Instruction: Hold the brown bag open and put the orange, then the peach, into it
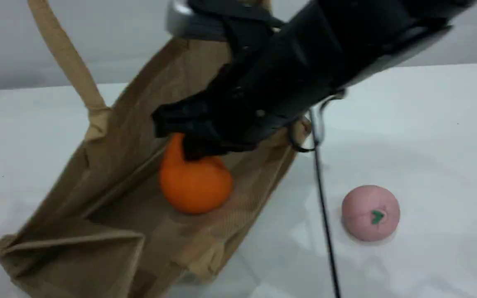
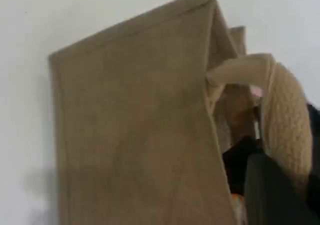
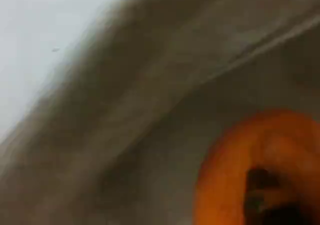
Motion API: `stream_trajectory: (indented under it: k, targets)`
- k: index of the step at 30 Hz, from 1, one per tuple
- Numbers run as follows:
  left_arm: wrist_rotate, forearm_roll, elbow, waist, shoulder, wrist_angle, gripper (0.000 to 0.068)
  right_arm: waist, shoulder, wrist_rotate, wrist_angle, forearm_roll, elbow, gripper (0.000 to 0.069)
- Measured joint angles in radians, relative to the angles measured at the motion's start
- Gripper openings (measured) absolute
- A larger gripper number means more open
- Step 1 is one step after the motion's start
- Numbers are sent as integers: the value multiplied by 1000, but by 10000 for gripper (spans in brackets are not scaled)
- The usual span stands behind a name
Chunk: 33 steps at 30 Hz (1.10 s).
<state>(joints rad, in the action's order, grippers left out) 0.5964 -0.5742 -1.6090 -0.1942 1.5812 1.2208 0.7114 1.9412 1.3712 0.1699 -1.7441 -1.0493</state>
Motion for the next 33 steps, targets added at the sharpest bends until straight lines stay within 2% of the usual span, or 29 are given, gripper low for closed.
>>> stream_trajectory:
  k: [4,8,17,20,26,33]
  targets:
    - [0,-2,0,0,0,0,84,1,54,37,43,0,-83,76]
    - [1,-3,0,0,0,0,84,1,63,37,42,0,-126,149]
    - [1,-6,0,0,0,2,84,1,59,81,61,-1,-127,437]
    - [1,-6,0,0,0,1,84,-3,47,82,61,-1,-125,500]
    - [1,-3,0,0,0,1,84,-15,-27,72,-11,43,-66,518]
    - [1,-2,0,0,0,1,84,-59,-214,77,-205,61,150,518]
